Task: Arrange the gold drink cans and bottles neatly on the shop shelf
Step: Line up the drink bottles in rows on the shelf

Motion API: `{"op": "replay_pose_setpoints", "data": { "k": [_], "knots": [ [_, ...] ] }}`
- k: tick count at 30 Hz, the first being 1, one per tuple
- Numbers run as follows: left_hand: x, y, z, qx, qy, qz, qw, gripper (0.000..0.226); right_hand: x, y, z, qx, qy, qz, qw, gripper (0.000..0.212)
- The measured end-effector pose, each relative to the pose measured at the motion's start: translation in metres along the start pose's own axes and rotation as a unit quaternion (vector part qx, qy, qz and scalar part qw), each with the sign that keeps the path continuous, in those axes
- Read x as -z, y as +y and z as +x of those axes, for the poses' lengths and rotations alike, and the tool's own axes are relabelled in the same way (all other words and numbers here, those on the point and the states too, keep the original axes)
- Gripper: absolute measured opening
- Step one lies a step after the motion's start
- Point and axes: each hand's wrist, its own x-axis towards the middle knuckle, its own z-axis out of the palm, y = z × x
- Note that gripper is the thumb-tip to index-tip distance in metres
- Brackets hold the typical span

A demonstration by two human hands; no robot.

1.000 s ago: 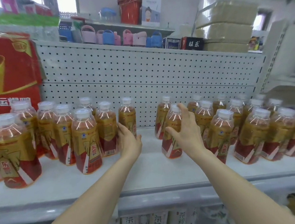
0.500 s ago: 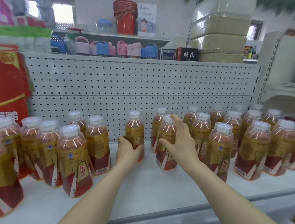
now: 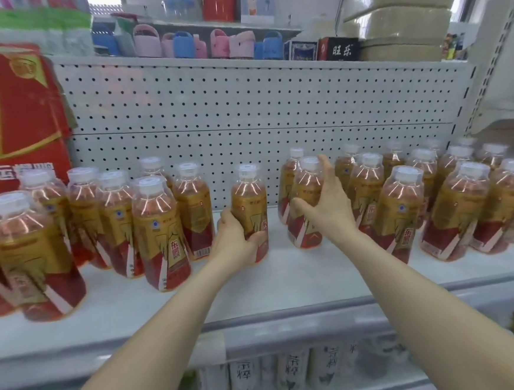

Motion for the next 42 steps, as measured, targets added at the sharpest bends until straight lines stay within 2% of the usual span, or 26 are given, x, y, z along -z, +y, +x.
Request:
{"op": "replay_pose_setpoints", "data": {
  "k": [7, 15, 27, 34, 37, 39, 42],
  "knots": [
    [0.001, -0.003, -0.003, -0.009, -0.004, -0.008, 1.000, 0.068, 0.015, -0.001, 0.005, -0.006, -0.013, -0.031, 0.999, 0.074],
    [0.001, -0.007, -0.004, -0.021, 0.003, -0.014, 1.000, 0.069, 0.003, -0.013, 0.003, -0.019, 0.014, -0.107, 0.994, 0.072],
    [-0.001, -0.007, -0.005, -0.020, 0.005, -0.015, 1.000, 0.071, 0.009, -0.017, -0.003, -0.009, 0.008, -0.089, 0.996, 0.068],
    [0.003, -0.005, -0.008, -0.007, -0.009, -0.033, 0.999, 0.069, 0.011, -0.019, -0.001, -0.012, -0.012, -0.125, 0.992, 0.073],
    [0.006, -0.006, -0.015, -0.011, -0.011, -0.024, 1.000, 0.068, 0.013, -0.026, -0.005, 0.050, 0.044, -0.178, 0.982, 0.071],
    [0.010, -0.006, -0.029, -0.045, 0.002, -0.005, 0.999, 0.071, 0.009, -0.038, -0.012, 0.123, 0.082, -0.157, 0.976, 0.061],
    [0.024, -0.010, -0.057, -0.148, 0.092, 0.030, 0.984, 0.068, -0.007, -0.060, -0.023, 0.183, 0.070, -0.099, 0.976, 0.053]
  ]
}}
